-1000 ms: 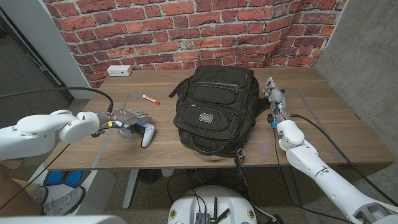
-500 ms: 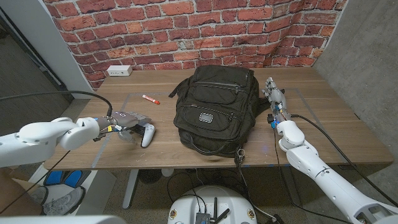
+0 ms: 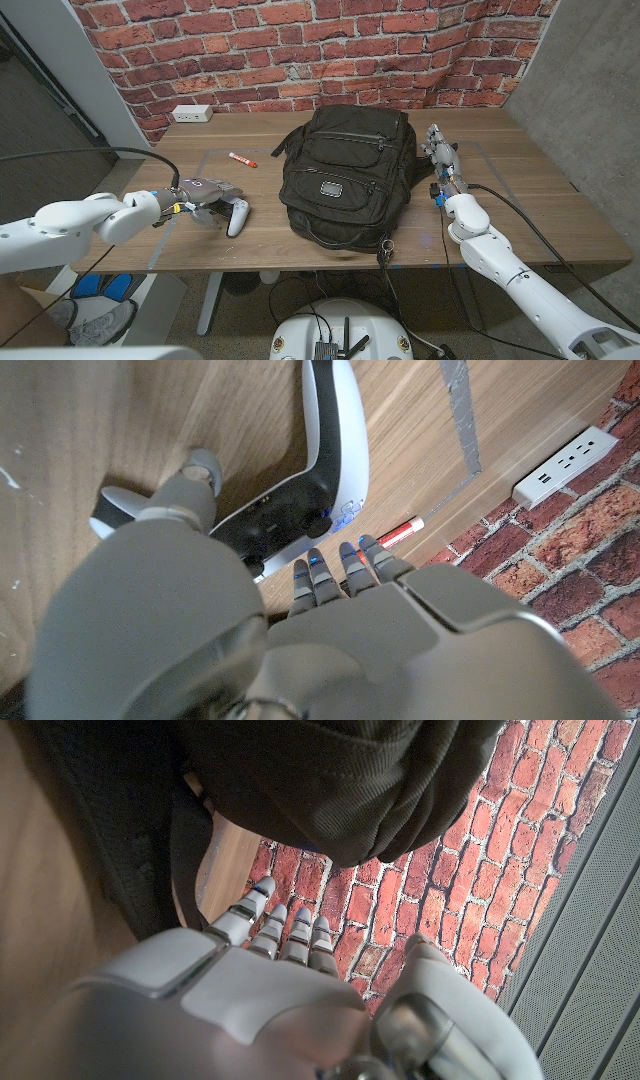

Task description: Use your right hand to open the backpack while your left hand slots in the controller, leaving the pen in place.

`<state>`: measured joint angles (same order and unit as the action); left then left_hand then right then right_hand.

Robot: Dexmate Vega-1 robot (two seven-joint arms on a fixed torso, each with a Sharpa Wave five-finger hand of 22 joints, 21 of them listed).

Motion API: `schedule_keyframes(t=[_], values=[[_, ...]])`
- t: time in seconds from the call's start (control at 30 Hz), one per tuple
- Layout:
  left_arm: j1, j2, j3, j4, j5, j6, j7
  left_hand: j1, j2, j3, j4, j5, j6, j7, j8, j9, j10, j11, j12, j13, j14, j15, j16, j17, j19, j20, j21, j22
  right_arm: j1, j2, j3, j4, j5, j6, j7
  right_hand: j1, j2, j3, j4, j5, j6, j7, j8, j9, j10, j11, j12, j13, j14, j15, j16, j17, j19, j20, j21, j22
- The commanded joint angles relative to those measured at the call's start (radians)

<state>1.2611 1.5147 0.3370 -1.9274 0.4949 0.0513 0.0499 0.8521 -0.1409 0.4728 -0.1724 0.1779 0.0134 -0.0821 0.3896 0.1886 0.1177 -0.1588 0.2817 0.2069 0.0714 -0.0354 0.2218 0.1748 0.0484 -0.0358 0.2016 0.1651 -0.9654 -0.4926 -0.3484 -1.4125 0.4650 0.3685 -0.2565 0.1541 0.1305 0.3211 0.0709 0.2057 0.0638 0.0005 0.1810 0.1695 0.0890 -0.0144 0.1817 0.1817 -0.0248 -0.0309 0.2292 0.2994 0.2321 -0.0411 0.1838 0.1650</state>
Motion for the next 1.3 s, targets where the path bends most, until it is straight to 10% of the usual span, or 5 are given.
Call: schedule_keyframes(t=[0.03,0.43,1.3], values=[[-0.04,-0.032,0.037,0.023,0.048,-0.016,0.045,0.025,0.006,-0.014,0.001,0.004,0.065,-0.009,0.034,0.006,0.064,-0.023,0.017,0.009,0.068,-0.103,0.007,0.004,0.046,-0.049,0.007,0.005,0.011,0.006,-0.006,0.014,0.003,0.002,0.011,-0.008,0.028,0.005,-0.004,-0.004,0.005,-0.007,0.004,0.005,0.005,-0.007,0.009,0.002,-0.002,0.003,0.006,0.006,0.007,-0.003,0.004,0.002],[-0.074,-0.075,0.061,0.049,0.097,-0.03,0.052,0.054,0.026,-0.045,0.005,0.009,0.204,-0.043,0.094,0.006,0.205,-0.053,0.034,0.019,0.202,-0.168,0.017,0.005,0.143,-0.101,0.008,0.005,0.017,0.011,-0.008,0.024,0.003,0.006,0.011,-0.011,0.029,0.007,-0.004,-0.004,0.006,-0.008,0.005,0.005,0.004,-0.007,0.009,0.002,-0.001,0.002,0.007,0.007,0.008,-0.004,0.004,0.002],[-0.037,-0.071,0.047,0.058,0.097,-0.021,0.157,0.144,0.1,-0.098,0.003,0.025,0.488,-0.07,0.209,0.007,0.494,-0.056,0.069,0.035,0.488,-0.197,0.072,0.033,0.331,-0.155,0.008,0.007,0.009,0.004,-0.007,0.012,0.002,0.003,0.011,-0.015,0.028,0.012,-0.006,-0.004,0.006,-0.009,0.005,0.005,0.005,-0.008,0.009,0.002,-0.002,0.0,0.008,0.008,0.009,-0.005,0.004,0.002]])
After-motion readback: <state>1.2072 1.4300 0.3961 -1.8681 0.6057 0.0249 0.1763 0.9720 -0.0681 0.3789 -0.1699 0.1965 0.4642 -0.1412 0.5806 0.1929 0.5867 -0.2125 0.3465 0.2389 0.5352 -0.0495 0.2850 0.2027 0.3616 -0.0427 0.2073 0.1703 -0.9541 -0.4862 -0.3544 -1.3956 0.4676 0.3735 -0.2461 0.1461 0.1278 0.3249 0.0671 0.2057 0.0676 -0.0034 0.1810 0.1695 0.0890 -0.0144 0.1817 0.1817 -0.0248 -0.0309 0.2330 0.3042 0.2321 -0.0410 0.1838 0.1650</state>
